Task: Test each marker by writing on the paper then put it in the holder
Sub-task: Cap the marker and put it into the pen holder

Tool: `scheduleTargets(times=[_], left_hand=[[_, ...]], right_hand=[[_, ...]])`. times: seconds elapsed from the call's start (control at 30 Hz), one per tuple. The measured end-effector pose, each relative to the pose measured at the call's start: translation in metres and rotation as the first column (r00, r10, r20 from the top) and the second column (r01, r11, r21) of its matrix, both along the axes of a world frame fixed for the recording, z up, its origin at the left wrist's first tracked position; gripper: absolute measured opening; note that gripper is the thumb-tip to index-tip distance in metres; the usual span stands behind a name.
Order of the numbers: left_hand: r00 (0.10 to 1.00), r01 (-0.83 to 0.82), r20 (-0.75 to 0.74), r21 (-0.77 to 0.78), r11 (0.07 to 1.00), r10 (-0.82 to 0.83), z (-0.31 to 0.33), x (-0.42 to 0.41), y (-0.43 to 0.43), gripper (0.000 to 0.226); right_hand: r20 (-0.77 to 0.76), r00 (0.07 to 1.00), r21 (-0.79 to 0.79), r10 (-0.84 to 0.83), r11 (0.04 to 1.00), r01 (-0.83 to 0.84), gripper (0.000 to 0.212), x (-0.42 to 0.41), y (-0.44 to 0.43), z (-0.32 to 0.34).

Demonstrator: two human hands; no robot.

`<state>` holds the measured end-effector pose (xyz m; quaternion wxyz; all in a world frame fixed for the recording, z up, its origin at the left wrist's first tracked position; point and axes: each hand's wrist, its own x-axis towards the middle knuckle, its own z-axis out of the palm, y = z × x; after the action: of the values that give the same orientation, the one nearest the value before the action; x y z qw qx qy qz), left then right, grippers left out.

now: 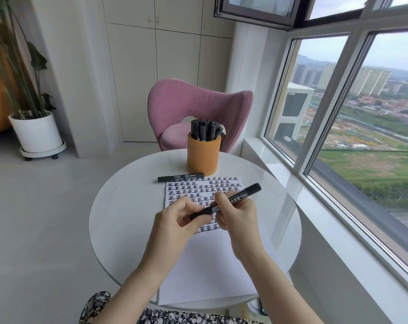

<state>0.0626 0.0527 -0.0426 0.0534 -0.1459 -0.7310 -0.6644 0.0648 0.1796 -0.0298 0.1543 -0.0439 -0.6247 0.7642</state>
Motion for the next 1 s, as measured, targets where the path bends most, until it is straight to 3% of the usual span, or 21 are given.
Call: scheduleTargets(times=[0.33, 0.63, 0.83, 0.9, 1.0], left_hand=[[0.999, 0.02, 0.037, 0.078, 0.997, -0.023, 0.001, -0.003, 0.005, 0.009], [0.999, -0.038, 0.036, 0.094, 0.995, 0.035, 0.0, -0.012, 0.002, 0.008], [0.983, -0.164, -0.083, -0.009, 0.986, 0.163, 0.016, -0.029, -0.002, 0.008], [0.973, -0.2, -0.122, -0.039, 0.979, 0.194, 0.02, -0.037, -0.004, 0.008], [0.962, -0.23, -0.169, -0.076, 0.97, 0.215, 0.027, -0.049, -0.004, 0.008]], right_hand=[[0.039, 0.999, -0.014, 0.036, 0.999, -0.035, 0.029, -0.011, -0.001, -0.011], [0.07, 0.989, 0.053, 0.133, 0.989, -0.136, 0.042, -0.017, 0.0, -0.002], [0.255, 0.95, 0.19, 0.178, 0.954, -0.23, 0.051, -0.026, 0.012, 0.015], [0.182, 0.982, 0.38, 0.05, 0.917, -0.117, 0.05, -0.028, 0.021, 0.014], [-0.201, 0.975, 0.596, -0.099, 0.777, 0.202, 0.017, -0.035, 0.032, 0.013]])
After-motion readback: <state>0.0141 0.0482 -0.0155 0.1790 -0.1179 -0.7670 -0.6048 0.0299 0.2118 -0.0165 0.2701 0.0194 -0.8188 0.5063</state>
